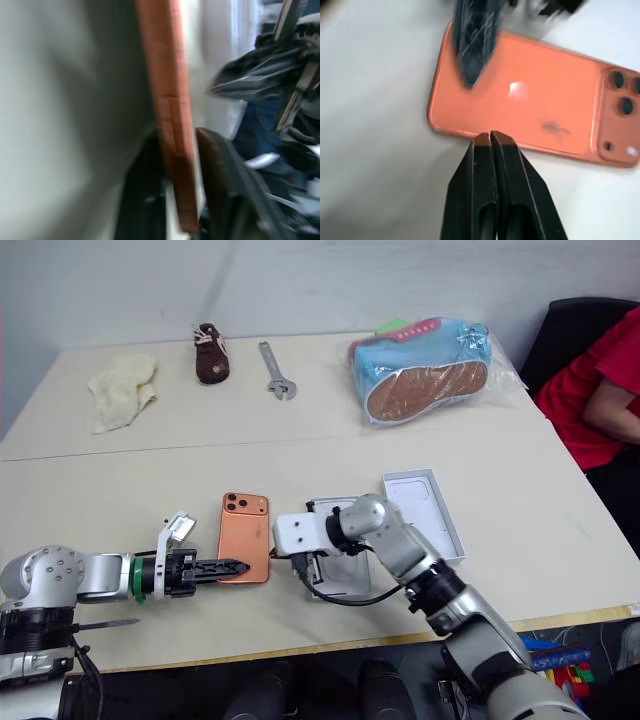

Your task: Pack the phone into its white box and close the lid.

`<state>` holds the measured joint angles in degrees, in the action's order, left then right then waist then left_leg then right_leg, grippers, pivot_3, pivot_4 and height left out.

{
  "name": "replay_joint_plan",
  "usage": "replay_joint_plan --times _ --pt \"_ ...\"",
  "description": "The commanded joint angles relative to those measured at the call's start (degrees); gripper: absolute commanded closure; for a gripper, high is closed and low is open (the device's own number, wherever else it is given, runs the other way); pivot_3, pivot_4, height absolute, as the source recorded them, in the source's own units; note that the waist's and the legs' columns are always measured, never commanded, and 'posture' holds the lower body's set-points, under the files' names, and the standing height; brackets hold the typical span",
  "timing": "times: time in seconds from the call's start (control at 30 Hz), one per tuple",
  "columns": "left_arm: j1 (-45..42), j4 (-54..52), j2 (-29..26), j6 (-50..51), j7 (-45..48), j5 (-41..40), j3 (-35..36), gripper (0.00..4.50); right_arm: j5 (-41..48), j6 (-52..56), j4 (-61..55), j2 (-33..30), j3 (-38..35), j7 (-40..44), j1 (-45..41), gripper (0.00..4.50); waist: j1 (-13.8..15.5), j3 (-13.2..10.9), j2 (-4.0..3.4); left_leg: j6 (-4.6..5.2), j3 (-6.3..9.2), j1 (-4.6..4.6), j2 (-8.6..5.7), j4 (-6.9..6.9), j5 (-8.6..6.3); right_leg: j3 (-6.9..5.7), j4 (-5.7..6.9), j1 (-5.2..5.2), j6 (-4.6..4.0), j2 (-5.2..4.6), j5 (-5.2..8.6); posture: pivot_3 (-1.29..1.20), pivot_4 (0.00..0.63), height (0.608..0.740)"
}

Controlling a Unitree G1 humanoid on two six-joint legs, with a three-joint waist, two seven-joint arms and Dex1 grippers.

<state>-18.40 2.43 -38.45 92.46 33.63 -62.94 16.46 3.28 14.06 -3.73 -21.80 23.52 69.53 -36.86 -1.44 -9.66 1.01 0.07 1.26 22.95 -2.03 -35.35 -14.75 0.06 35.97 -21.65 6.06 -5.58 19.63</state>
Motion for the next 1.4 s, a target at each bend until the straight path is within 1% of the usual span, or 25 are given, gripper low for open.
replay_joint_plan --times 0.03,0.07,0.13,0.17,0.2,0.23,0.3,0.33,0.37,0.4,0.53,0.57,0.67,0.7,0.77,0.87,1.1,1.13,1.17,1.4 --pt "1.58 -5.43 0.09 0.04 0.39 -8.58 2.04 4.40 10.32 11.67 -14.34 -5.13 -8.98 0.29 2.82 4.50 0.03 -0.01 -0.02 0.00 0.01 0.05 0.02 0.01 0.00 -0.02 -0.01 -0.02 0.00 0.00 0.00 0.00 0.150 0.740" --pt "1.82 -6.02 1.20 0.04 -0.85 -10.09 2.66 4.40 12.94 15.30 -17.43 -7.73 -11.91 0.03 4.41 4.50 0.06 -0.02 0.00 -0.01 0.03 0.10 0.04 0.02 -0.03 -0.05 -0.10 -0.03 0.00 0.01 0.00 0.00 0.150 0.740" --pt "2.09 -6.51 2.84 0.04 -3.24 -13.32 3.58 4.40 17.27 20.74 -22.00 -12.21 -16.68 -0.44 7.20 4.11 0.22 -0.04 0.01 0.03 0.04 0.11 0.06 0.03 -0.08 -0.07 -0.38 0.02 -0.01 0.01 0.01 0.00 0.150 0.740" --pt "2.11 -6.77 3.84 0.04 -4.72 -15.27 3.61 4.40 19.49 23.06 -24.12 -15.61 -19.65 0.32 9.56 3.93 0.26 -0.08 0.06 0.08 0.03 0.12 0.06 0.04 -0.11 -0.06 -0.43 0.04 -0.01 0.00 0.01 0.00 0.150 0.740" --pt "2.23 -7.26 5.00 0.04 -6.64 -17.24 3.25 4.40 20.96 24.16 -25.90 -18.93 -22.68 1.22 12.28 3.62 0.37 -0.10 0.04 0.11 0.03 0.13 0.09 0.04 -0.14 -0.07 -0.47 0.06 -0.01 0.00 0.01 0.00 0.150 0.740" --pt "2.39 -7.52 5.69 0.04 -8.26 -18.86 3.03 4.40 22.16 24.92 -27.26 -21.26 -24.58 1.50 14.16 3.29 0.79 -0.12 0.03 0.15 0.03 0.15 0.09 0.04 -0.16 -0.07 -0.51 0.06 -0.01 0.00 0.01 0.00 0.150 0.740" --pt "2.59 -9.05 8.75 -0.90 -13.42 -21.28 1.67 4.40 23.45 26.05 -29.44 -25.26 -29.04 0.35 18.69 2.62 1.18 -0.16 0.10 0.28 0.01 0.15 0.10 0.03 -0.23 -0.06 -0.58 0.08 -0.01 0.00 0.01 0.00 0.150 0.740" --pt "2.46 -9.16 10.39 -1.75 -16.12 -22.47 0.87 4.40 24.06 26.38 -30.39 -26.46 -30.83 -0.03 20.55 2.47 1.35 -0.16 0.09 0.28 -0.04 0.15 0.11 0.02 -0.23 -0.03 -0.59 0.08 -0.01 0.00 0.00 0.00 0.150 0.740" --pt "2.14 -8.56 12.28 -2.71 -20.13 -24.49 -0.57 4.40 24.88 27.09 -31.30 -27.74 -32.85 -0.51 22.47 1.95 1.46 -0.17 0.11 0.33 -0.08 0.13 0.12 -0.01 -0.26 0.01 -0.59 0.11 0.00 0.00 0.00 0.00 0.150 0.740" --pt "1.94 -7.88 13.54 -3.26 -23.49 -26.29 -2.28 4.40 25.57 27.58 -32.12 -28.53 -34.33 -1.05 23.88 1.74 1.61 -0.17 0.10 0.39 -0.08 0.14 0.13 -0.02 -0.29 0.00 -0.59 0.11 0.02 0.00 -0.01 0.00 0.150 0.740" --pt "0.65 -8.19 18.61 -5.31 -35.06 -28.60 -10.52 4.40 28.52 29.50 -34.62 -29.82 -38.41 -4.20 27.61 0.30 1.97 -0.21 0.15 0.45 -0.10 0.15 0.14 -0.24 -0.32 0.01 -0.51 0.15 0.08 0.04 -0.04 0.00 0.150 0.740" --pt "0.33 -7.47 20.02 -6.69 -38.31 -29.12 -11.64 4.40 28.94 29.64 -35.16 -30.02 -38.94 -4.85 28.36 0.03 2.10 -0.21 0.15 0.45 -0.11 0.17 0.15 -0.30 -0.32 0.03 -0.50 0.15 0.10 0.06 -0.05 0.00 0.150 0.740" --pt "-1.15 -3.91 23.70 -11.27 -47.08 -30.31 -12.86 4.40 29.29 29.33 -36.31 -30.39 -39.41 -6.96 29.86 0.03 2.67 -0.22 0.15 0.38 -0.13 0.20 0.15 -0.44 -0.30 0.03 -0.46 0.16 0.11 0.09 -0.06 0.00 0.150 0.740" --pt "-1.80 -3.13 24.28 -11.99 -48.38 -30.43 -13.29 4.40 29.43 29.25 -36.49 -30.42 -39.40 -7.65 30.09 0.03 2.82 -0.22 0.15 0.31 -0.14 0.20 0.15 -0.52 -0.27 0.03 -0.43 0.18 0.12 0.11 -0.06 0.00 0.150 0.740" --pt "-3.47 -1.85 25.15 -12.39 -49.44 -30.07 -14.58 4.40 29.57 29.12 -36.50 -30.42 -39.30 -8.88 30.38 0.03 2.96 -0.22 0.17 0.28 -0.13 0.23 0.16 -0.65 -0.26 0.01 -0.40 0.20 0.15 0.14 -0.08 0.00 0.150 0.740" --pt "-5.55 1.01 26.31 -13.40 -51.83 -31.80 -15.68 4.40 28.89 28.09 -36.32 -30.74 -38.65 -10.17 30.83 0.03 3.02 -0.22 0.16 0.30 -0.16 0.23 0.12 -0.74 -0.26 0.04 -0.40 0.26 0.22 0.14 -0.12 0.00 0.150 0.740" --pt "-7.72 2.46 24.61 -11.30 -51.10 -34.22 -19.03 4.40 28.40 26.30 -36.01 -30.98 -37.57 -11.99 32.13 0.03 3.10 -0.22 0.16 0.33 -0.17 0.24 0.07 -0.75 -0.25 0.06 -0.43 0.27 0.26 0.12 -0.14 0.00 0.150 0.740" --pt "-8.08 2.71 24.18 -11.10 -50.58 -34.88 -19.23 3.67 28.33 26.10 -35.96 -30.97 -37.44 -12.22 32.24 0.00 3.07 -0.22 0.16 0.33 -0.18 0.24 0.07 -0.75 -0.25 0.07 -0.43 0.27 0.26 0.12 -0.14 0.00 0.150 0.740" --pt "-8.58 2.82 23.65 -10.79 -49.92 -35.82 -19.53 3.43 28.28 25.87 -35.90 -30.97 -37.33 -12.42 32.34 0.00 3.05 -0.23 0.17 0.33 -0.18 0.24 0.06 -0.75 -0.25 0.07 -0.44 0.27 0.26 0.12 -0.14 0.00 0.150 0.740" --pt "-11.55 2.47 18.97 -9.54 -45.55 -38.09 -21.59 1.24 27.81 24.54 -35.65 -30.77 -35.77 -13.48 33.01 0.00 2.80 -0.23 0.16 0.28 -0.18 0.24 0.08 -0.75 -0.23 0.07 -0.41 0.25 0.26 0.15 -0.14 0.00 0.150 0.740"
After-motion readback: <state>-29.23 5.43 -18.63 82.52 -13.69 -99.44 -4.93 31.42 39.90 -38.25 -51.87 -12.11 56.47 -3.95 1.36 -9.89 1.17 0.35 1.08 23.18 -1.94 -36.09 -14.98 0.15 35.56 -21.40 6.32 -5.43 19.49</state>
